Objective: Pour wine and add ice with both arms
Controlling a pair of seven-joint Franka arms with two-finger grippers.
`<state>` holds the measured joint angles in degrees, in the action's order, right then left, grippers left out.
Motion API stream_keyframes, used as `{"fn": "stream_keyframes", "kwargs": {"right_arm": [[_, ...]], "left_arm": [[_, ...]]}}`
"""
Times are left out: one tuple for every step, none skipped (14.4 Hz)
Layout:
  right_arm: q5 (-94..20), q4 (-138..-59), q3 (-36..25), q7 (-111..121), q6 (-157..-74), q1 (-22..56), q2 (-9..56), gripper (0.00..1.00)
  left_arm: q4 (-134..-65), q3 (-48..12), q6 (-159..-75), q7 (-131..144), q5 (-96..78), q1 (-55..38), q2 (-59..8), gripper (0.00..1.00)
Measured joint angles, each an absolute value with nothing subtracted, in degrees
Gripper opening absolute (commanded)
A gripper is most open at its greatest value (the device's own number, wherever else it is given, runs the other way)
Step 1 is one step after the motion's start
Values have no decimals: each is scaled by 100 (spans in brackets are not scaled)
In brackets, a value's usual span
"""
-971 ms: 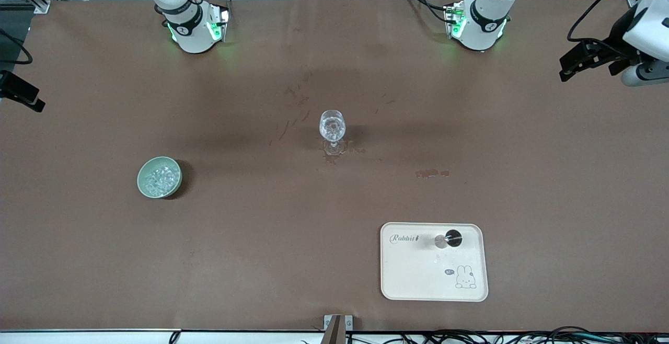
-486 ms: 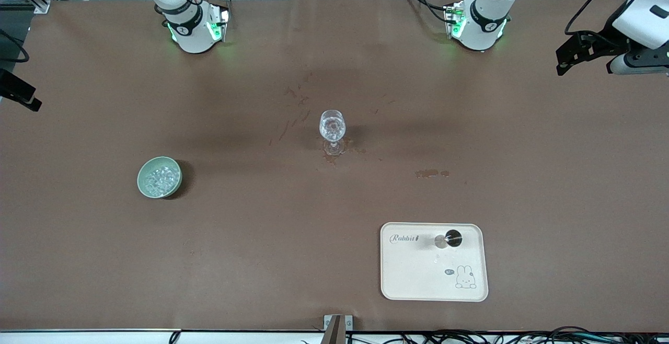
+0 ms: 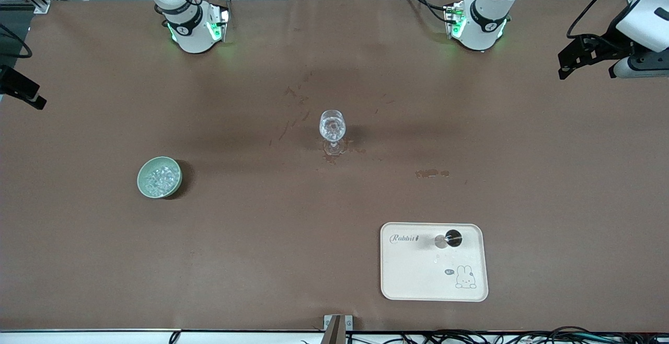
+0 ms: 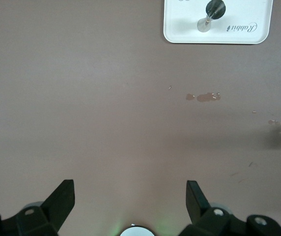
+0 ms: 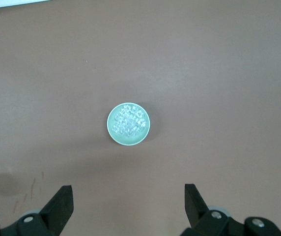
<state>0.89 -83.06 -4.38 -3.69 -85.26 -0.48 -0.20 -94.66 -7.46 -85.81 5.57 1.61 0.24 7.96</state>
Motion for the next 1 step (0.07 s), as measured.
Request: {"fn": "stream_keyframes", "kwargs": {"right_arm": [[85, -8278, -437, -383, -8472, -53, -20, 100]], "left_arm": [[-9459, -756, -8580, 557, 161, 19, 787, 100]]}}
